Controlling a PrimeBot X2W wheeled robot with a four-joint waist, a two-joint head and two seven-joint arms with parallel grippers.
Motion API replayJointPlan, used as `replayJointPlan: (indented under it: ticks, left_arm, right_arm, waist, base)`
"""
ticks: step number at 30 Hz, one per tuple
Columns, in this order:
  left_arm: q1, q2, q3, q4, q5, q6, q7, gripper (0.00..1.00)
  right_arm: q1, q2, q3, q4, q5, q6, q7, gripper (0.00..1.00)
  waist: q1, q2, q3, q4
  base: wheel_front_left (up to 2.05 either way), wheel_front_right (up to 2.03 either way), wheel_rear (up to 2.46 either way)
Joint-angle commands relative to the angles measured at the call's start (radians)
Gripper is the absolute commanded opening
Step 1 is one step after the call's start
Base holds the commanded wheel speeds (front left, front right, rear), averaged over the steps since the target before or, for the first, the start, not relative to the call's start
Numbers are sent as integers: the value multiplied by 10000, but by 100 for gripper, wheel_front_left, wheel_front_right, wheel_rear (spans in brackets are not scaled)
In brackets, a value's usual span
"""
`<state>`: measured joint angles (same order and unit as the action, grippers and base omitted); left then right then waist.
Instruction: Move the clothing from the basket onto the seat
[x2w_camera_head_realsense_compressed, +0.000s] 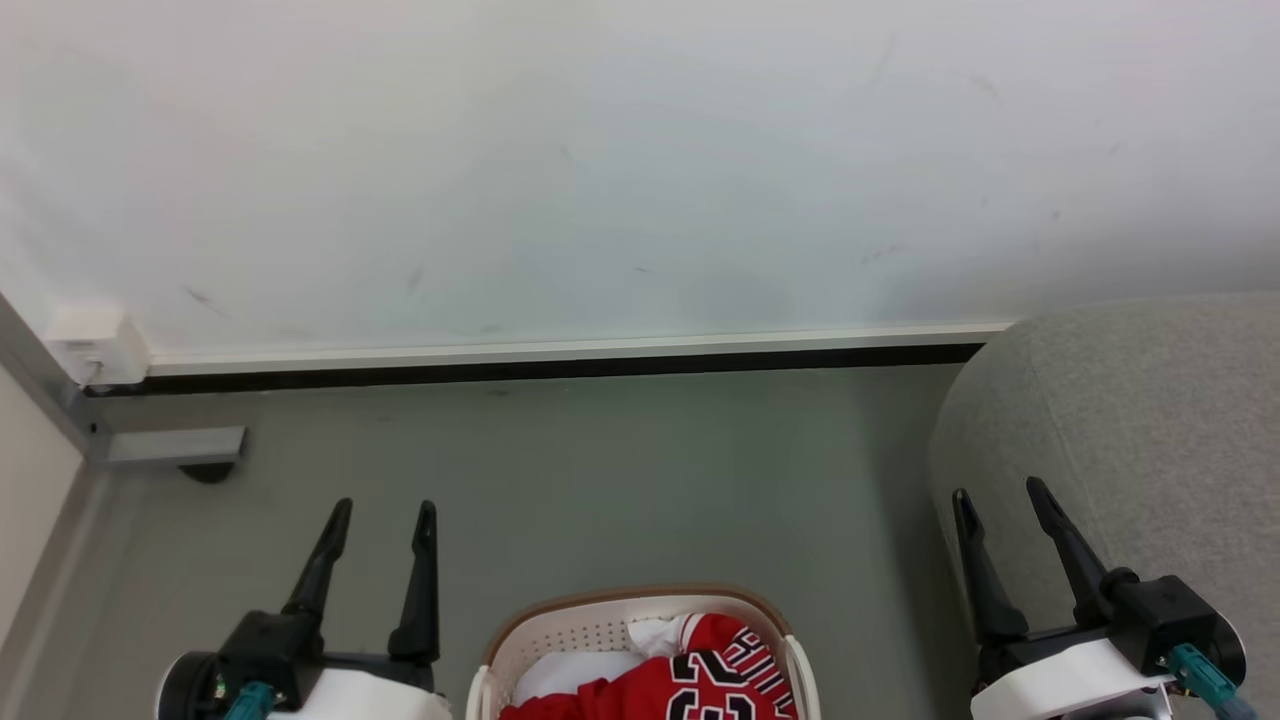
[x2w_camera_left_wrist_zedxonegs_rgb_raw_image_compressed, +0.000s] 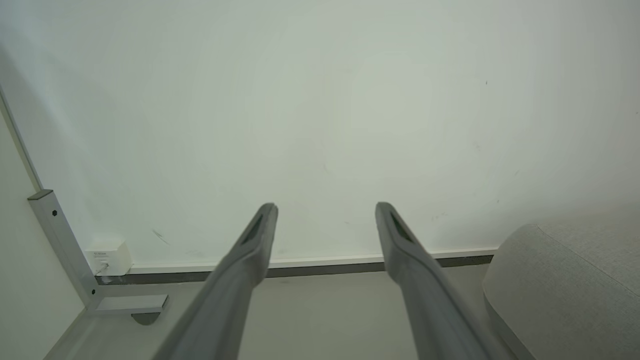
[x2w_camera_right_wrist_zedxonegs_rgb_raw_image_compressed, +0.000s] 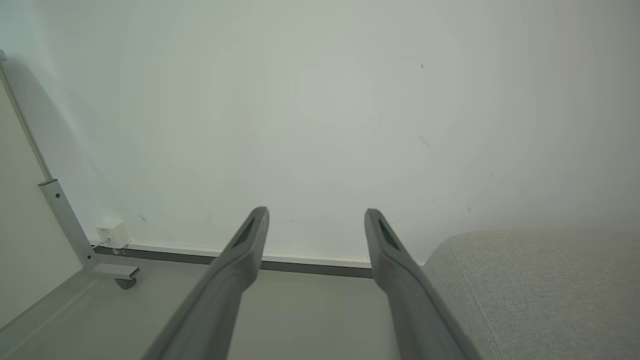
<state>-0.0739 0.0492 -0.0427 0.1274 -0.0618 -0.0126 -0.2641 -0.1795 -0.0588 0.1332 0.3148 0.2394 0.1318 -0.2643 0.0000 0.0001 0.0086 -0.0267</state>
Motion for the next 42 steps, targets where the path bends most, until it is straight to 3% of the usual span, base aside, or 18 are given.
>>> replayJointPlan:
  ticks: [1, 9, 17, 33, 42]
  left_arm:
    - [-17, 27, 15, 29, -59, -12, -7, 100]
    - [-347, 28, -48, 255, -107, -67, -6, 100]
    - [-1384, 90, -433, 1514, 310, -355, -5, 100]
    - [-4737, 1032, -1747, 7688, 1110, -1032, 70, 100]
    - [-6504, 1178, -2786, 9947, 1462, -1159, 253, 100]
  right_arm:
    - [-61, 3, 3, -50, 40, -21, 0, 100]
    - [-286, 11, -166, -243, 96, -21, 2, 100]
    - [-709, 48, -441, -630, 213, -21, 2, 100]
    - [-1886, 91, -669, -1380, 817, -21, 2, 100]
    - [-2414, 93, -515, -1683, 1230, -21, 2, 100]
  waist:
    - [0, -1, 51, -141]
    - [0, -1, 693, -892]
    - [0, -1, 2123, -1738]
    - [0, -1, 5151, -2971]
    - [0, -1, 6604, -3580]
  base:
    - [0, 0, 0]
    - [0, 0, 0]
    - [0, 0, 0]
    - [0, 0, 0]
    - [0, 0, 0]
